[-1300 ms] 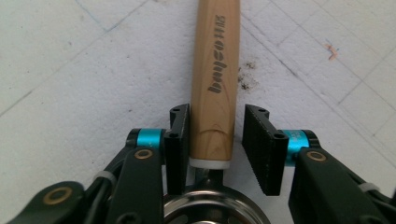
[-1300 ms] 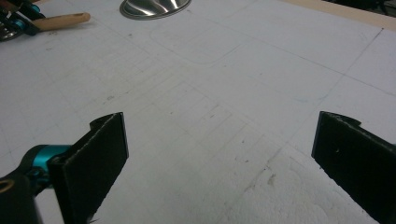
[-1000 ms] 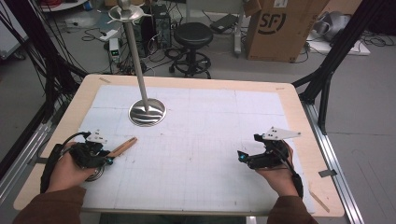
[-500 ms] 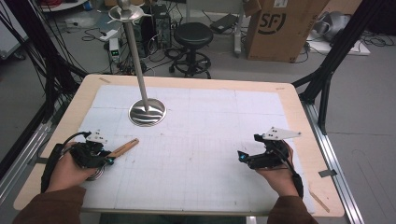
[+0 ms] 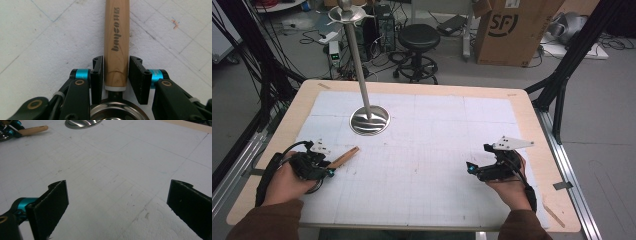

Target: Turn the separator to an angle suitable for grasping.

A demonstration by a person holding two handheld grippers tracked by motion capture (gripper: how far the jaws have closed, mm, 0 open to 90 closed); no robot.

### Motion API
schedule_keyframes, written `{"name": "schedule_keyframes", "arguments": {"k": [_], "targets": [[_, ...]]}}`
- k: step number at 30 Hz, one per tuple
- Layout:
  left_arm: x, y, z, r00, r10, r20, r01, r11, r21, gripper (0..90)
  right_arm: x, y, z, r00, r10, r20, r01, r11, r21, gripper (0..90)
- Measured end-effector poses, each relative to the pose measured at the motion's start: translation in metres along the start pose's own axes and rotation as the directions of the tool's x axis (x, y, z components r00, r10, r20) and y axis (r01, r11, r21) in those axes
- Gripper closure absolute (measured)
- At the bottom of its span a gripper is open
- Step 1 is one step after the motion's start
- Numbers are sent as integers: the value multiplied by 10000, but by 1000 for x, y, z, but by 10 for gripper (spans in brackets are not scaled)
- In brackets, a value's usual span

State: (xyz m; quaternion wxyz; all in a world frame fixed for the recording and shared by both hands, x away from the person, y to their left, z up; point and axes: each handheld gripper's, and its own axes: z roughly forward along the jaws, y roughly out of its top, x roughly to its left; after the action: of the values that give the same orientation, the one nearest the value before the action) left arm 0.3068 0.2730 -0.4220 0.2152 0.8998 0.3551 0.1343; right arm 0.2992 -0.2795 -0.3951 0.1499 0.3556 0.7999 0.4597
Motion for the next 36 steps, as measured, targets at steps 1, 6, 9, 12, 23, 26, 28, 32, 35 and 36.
{"name": "schedule_keyframes", "arguments": {"k": [1, 6, 9, 12, 23, 26, 28, 32, 35, 36], "targets": [[0, 0, 0, 10000, -1, 25, 1, 10000, 11, 645, 0, 0, 0, 10000, 23, -17, -23, 10000, 17, 25], [2, -2, -1, 9998, -55, 177, 52, 9999, 144, 630, 0, 0, 0, 10000, 14, -7, -14, 10000, -4, 25], [2, -2, -1, 9996, -42, 273, 38, 9999, 155, 646, 0, 0, 0, 10000, 44, -24, -44, 10000, 19, 25], [2, -2, -1, 9993, -30, 367, 23, 9998, 195, 671, 0, 0, 0, 10000, 31, -22, -31, 10000, 41, 25], [4, -4, -1, 9988, 17, 496, -19, 10000, 29, 678, 0, -1, 1, 10000, 12, -36, -11, 10000, 67, 25], [3, -3, -1, 9986, 76, 518, -75, 10000, -18, 678, 0, -1, 1, 10000, 8, -39, -7, 10000, 71, 25], [1, -2, -1, 9968, 187, 772, -177, 9998, -131, 678, 0, -1, 1, 10000, 1, -41, 0, 10000, 65, 25], [-8, 6, 2, 9944, 464, 946, -448, 9988, -189, 678, 0, -1, 1, 10000, 27, -37, -26, 10000, 67, 25], [-15, 12, 3, 9927, 660, 1013, -627, 9974, -354, 678, 0, -1, 2, 10000, 7, -80, -7, 10000, 56, 25], [-17, 13, 3, 9918, 720, 1055, -685, 9970, -366, 678, 0, -1, 2, 10000, -2, -62, 3, 10000, 68, 25]]}}
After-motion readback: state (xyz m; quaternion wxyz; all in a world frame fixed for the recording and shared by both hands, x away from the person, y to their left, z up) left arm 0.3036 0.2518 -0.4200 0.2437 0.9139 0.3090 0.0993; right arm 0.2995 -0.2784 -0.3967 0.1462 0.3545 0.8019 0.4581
